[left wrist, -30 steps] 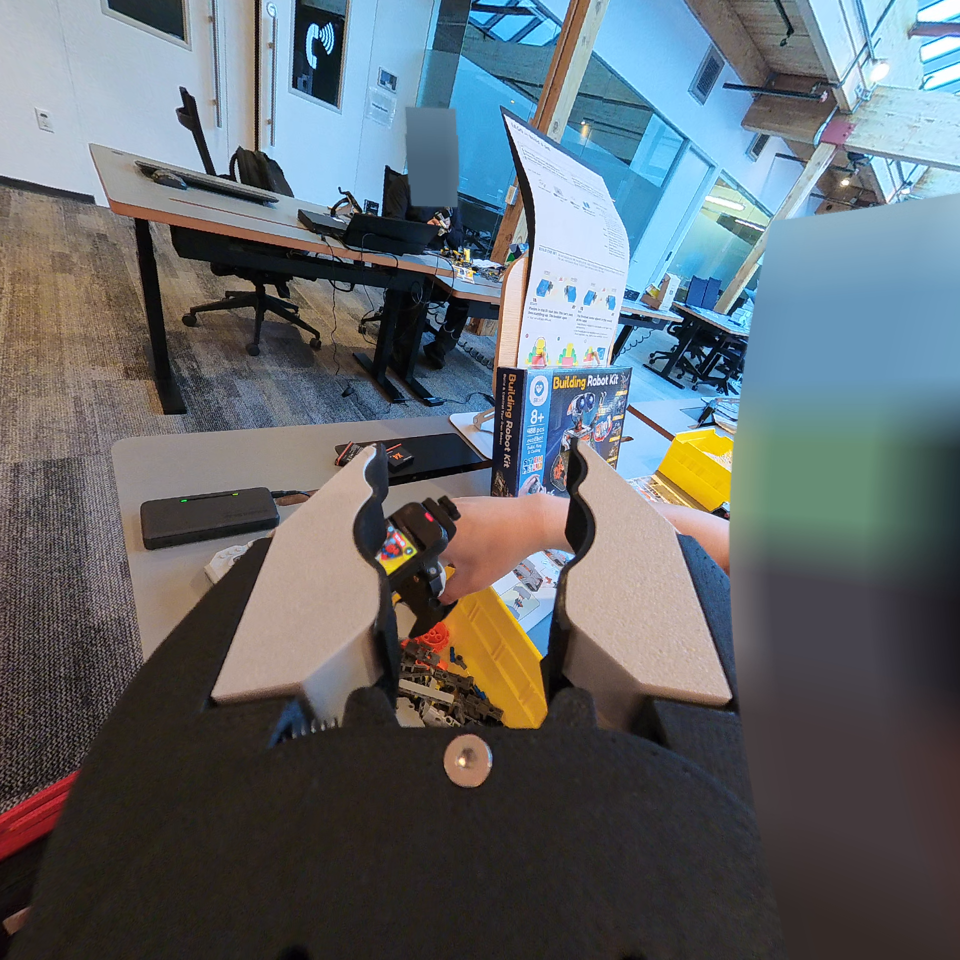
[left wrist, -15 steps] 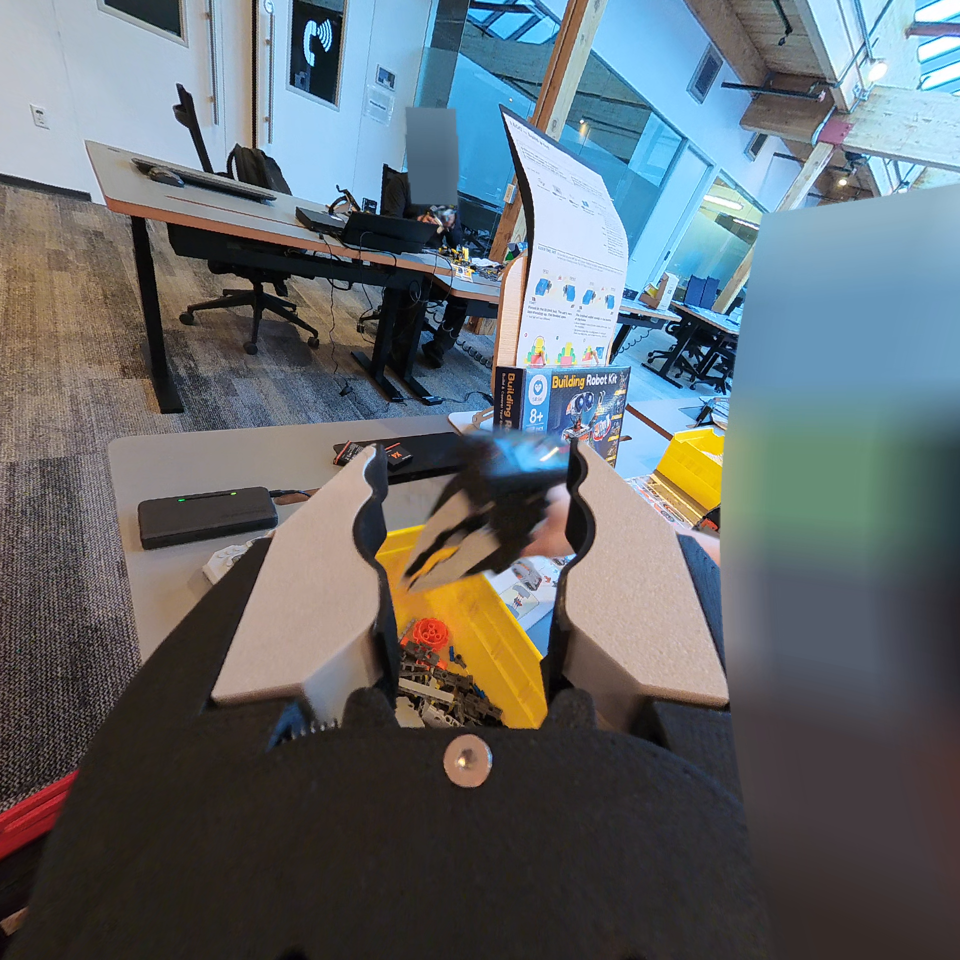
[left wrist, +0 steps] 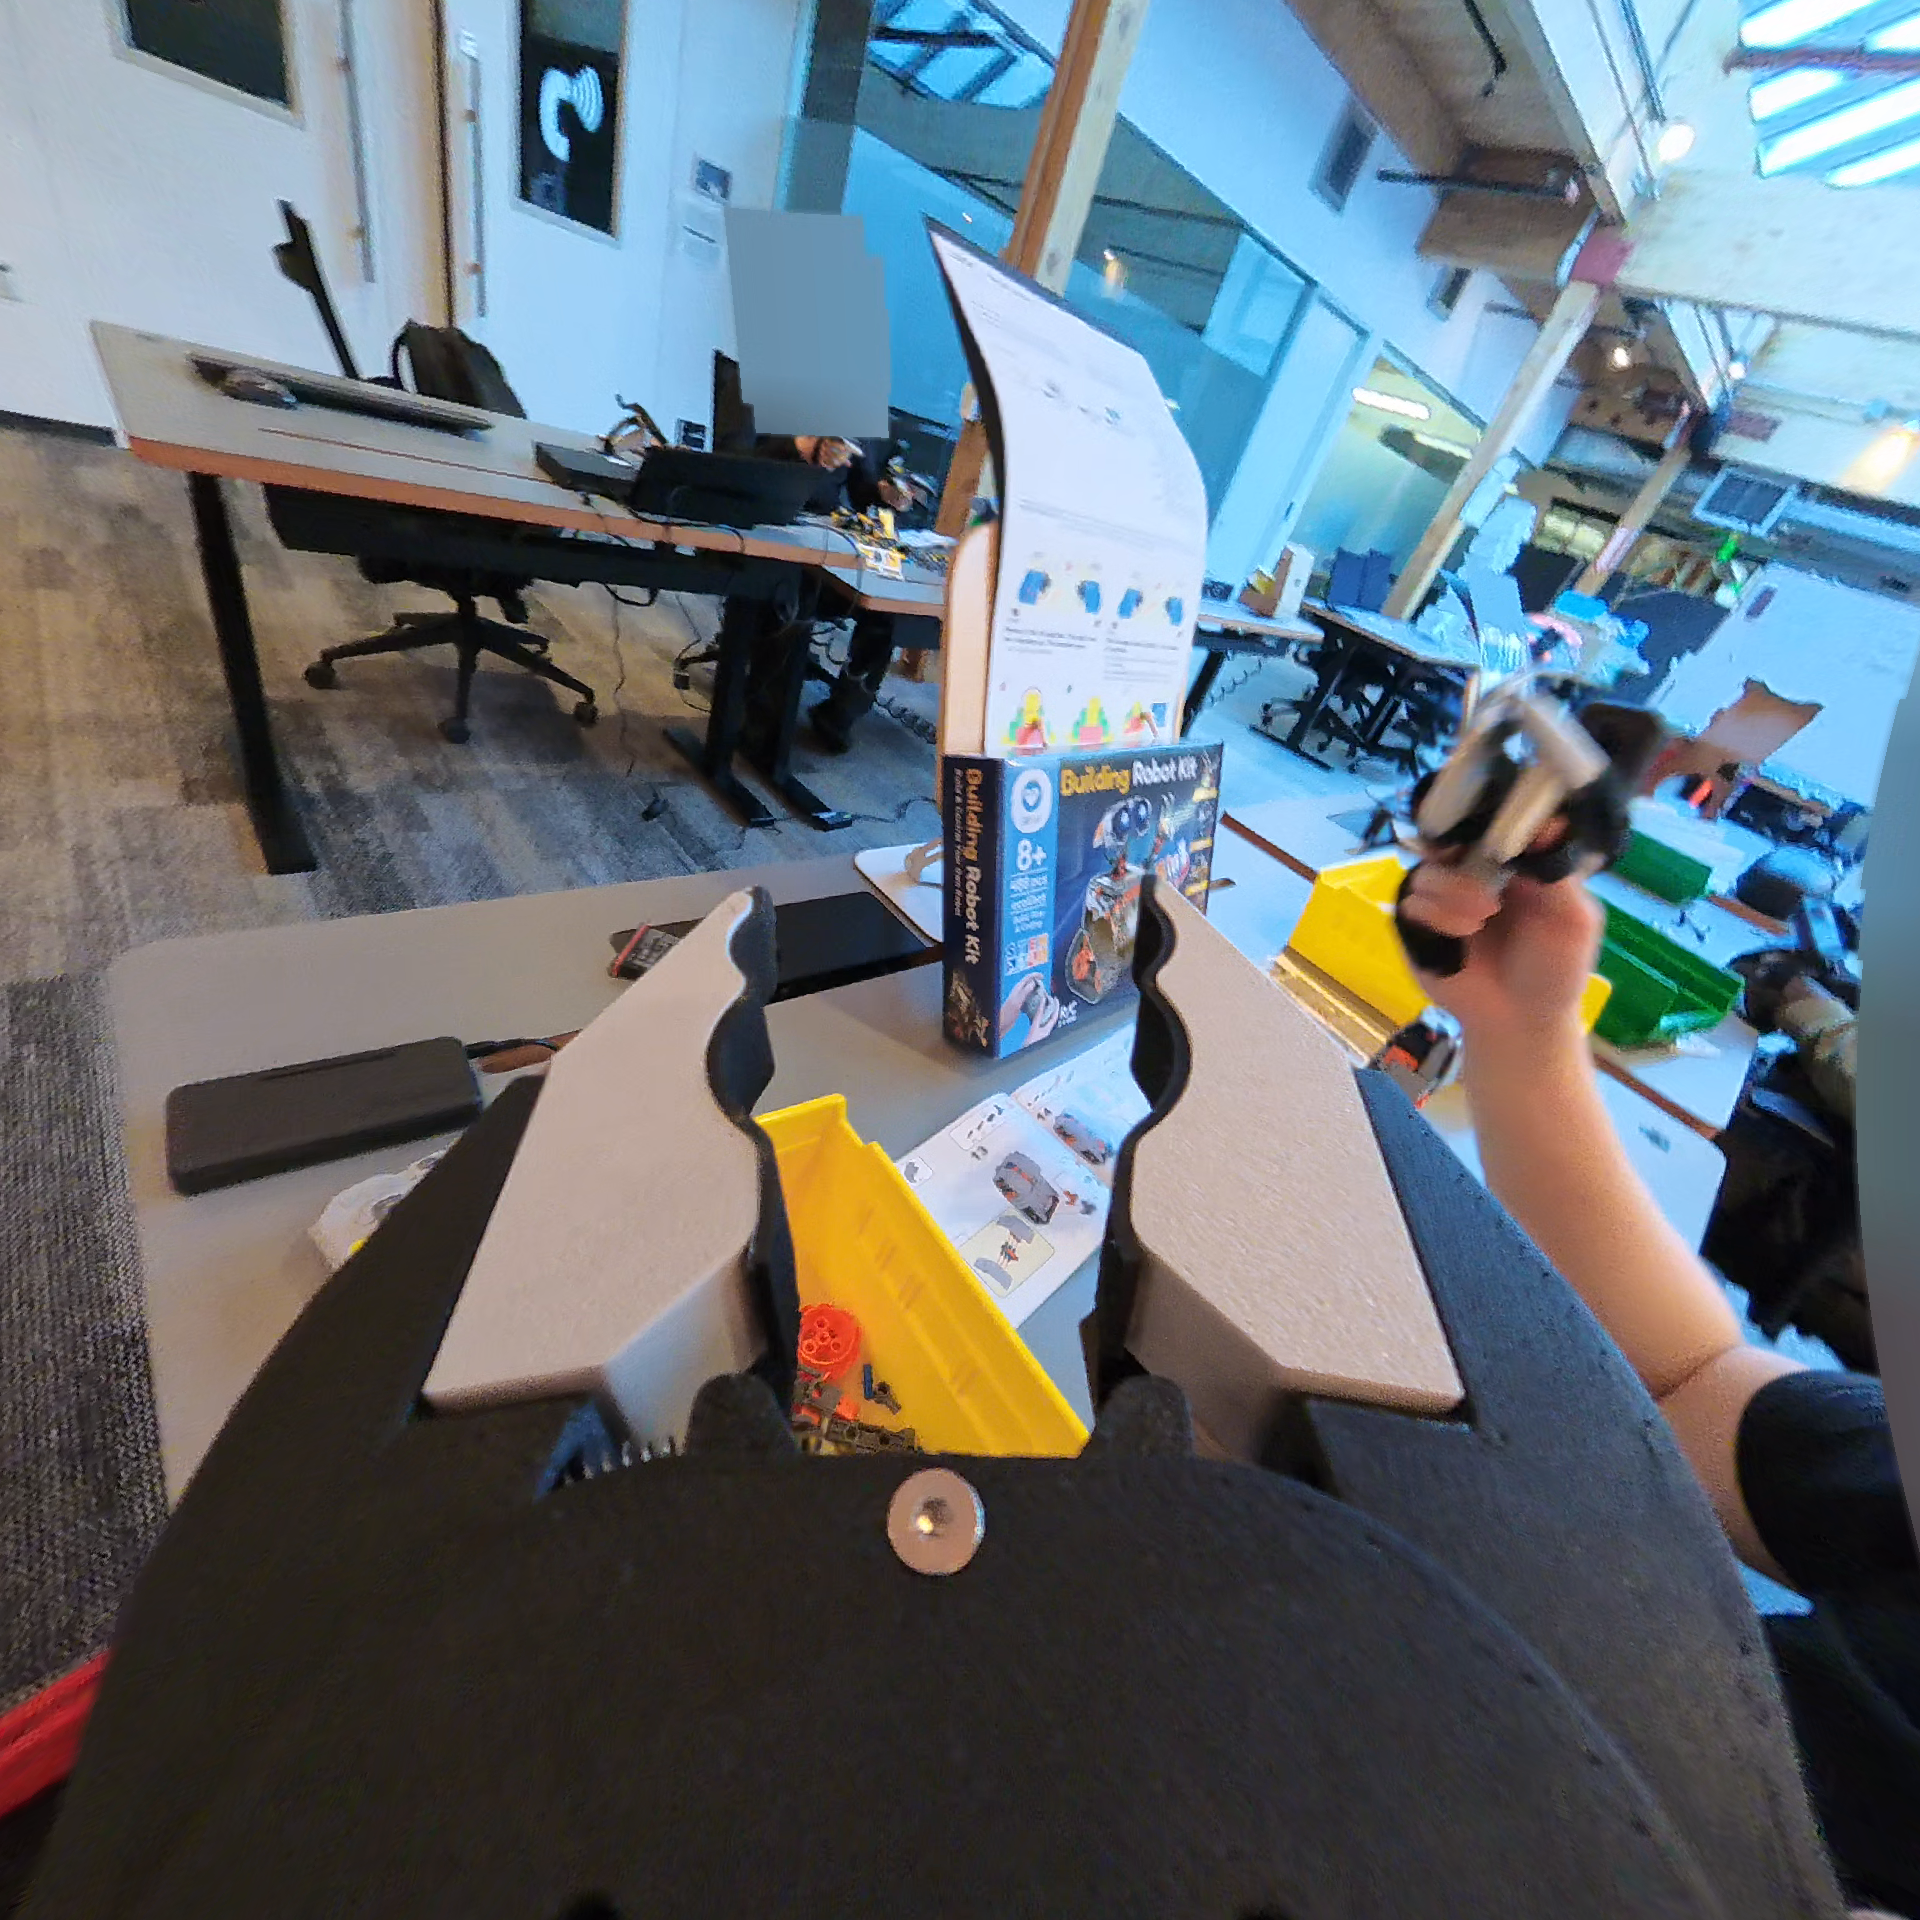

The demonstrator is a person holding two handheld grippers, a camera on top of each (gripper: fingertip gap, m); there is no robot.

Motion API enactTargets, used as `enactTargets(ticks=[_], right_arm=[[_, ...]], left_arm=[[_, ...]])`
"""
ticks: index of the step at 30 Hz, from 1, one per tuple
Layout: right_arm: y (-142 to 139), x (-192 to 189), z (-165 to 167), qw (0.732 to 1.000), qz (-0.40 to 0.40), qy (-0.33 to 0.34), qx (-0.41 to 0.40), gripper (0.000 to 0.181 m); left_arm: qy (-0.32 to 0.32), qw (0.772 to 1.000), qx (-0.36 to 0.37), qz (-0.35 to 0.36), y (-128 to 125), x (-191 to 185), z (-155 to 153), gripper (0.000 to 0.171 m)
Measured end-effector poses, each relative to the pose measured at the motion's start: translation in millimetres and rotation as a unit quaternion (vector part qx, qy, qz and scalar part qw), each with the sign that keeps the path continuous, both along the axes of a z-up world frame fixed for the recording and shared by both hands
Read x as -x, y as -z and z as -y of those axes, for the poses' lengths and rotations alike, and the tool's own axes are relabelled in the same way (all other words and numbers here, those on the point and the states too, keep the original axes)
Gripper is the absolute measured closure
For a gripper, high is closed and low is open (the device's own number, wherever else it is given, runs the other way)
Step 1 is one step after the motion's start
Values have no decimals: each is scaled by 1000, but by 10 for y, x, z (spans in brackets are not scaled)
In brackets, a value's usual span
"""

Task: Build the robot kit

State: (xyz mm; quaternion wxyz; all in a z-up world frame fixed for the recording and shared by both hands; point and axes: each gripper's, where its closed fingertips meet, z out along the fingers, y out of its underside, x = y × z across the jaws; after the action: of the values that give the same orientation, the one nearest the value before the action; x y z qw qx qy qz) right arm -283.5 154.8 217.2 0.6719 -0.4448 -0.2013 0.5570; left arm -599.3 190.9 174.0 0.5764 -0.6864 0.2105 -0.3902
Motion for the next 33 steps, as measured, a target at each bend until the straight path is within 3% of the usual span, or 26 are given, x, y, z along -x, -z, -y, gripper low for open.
enactTargets(ticks=[4,10,17,22,25,28,31,33], right_arm=[[-295,-494,460,995,-78,37,-52,176],[-531,-775,825,985,-116,69,-109,176],[-435,-743,710,988,-115,63,-86,176],[-291,-481,515,994,-90,41,-56,176],[-111,-191,314,998,-34,40,-20,176],[283,343,-49,993,104,57,28,176],[866,1006,-570,957,273,42,89,175],[1083,1364,-884,933,344,19,105,176]], left_arm=[[23,999,10,-26,91,-184,34,104],[42,997,31,-59,236,-330,41,104],[42,997,31,-62,239,-310,55,104],[41,997,32,-61,240,-275,53,104],[38,997,39,-61,258,-246,28,104],[29,997,41,-62,265,-195,9,105],[21,997,38,-55,242,-153,-9,105],[15,997,41,-57,259,-138,-41,105]])
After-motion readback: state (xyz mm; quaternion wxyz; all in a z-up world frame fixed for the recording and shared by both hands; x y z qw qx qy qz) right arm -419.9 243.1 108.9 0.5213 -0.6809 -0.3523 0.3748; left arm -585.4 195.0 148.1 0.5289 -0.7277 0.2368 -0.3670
